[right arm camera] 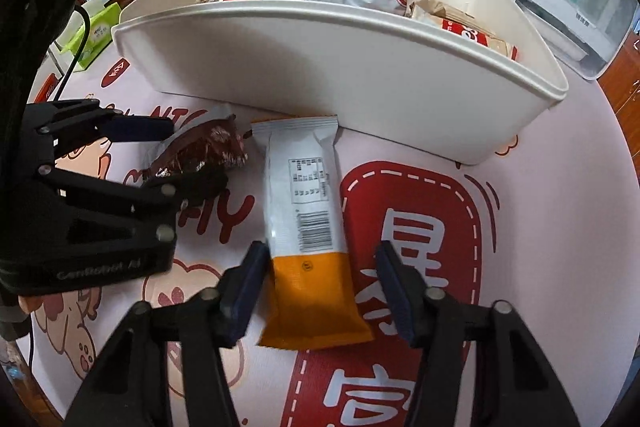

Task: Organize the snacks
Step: 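Grasp the brown wrapped candy with the left tool while the right tool grasps the orange-white bar, then lower the brown candy and orange-white bar into the tray, open both tools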

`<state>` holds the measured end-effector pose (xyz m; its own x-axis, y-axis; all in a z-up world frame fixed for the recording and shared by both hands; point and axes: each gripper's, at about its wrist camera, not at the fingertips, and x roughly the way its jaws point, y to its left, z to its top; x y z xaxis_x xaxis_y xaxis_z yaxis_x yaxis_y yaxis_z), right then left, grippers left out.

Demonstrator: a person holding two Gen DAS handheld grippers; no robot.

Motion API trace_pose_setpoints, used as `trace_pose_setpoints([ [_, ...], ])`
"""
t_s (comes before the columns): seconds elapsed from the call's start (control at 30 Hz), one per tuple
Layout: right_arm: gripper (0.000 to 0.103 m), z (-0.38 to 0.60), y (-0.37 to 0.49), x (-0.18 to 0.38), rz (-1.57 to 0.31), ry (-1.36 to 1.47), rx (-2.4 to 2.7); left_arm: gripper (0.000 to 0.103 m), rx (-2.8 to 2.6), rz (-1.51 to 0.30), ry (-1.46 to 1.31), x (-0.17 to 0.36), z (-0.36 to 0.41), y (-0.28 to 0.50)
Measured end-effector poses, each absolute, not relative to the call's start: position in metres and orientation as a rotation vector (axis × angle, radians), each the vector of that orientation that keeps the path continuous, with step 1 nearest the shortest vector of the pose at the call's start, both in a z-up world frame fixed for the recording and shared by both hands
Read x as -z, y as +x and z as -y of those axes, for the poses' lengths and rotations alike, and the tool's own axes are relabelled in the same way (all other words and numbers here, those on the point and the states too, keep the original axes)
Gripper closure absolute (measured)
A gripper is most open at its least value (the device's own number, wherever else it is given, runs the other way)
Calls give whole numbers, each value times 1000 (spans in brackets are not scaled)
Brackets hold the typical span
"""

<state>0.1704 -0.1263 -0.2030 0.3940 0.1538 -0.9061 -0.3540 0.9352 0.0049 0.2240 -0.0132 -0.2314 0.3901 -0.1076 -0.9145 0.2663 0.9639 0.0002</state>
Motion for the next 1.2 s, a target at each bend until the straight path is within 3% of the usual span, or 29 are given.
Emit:
trace_pose_setpoints([
  [0.2, 62, 123, 169, 203, -1126, -188, -328, 66, 180, -1140, 102, 231, 21, 216],
  [0.6, 66, 138, 144, 187, -1128, -125, -346, 69, 169, -1148, 7, 215, 12, 151],
  [0.9, 66, 150, 130, 150, -1052, -57, -350, 69, 174, -1067, -119, 162, -3, 116],
  [1.2, 66, 154, 149, 67, -871, -37, -369, 69, 196, -936, -131, 76, -16, 163],
])
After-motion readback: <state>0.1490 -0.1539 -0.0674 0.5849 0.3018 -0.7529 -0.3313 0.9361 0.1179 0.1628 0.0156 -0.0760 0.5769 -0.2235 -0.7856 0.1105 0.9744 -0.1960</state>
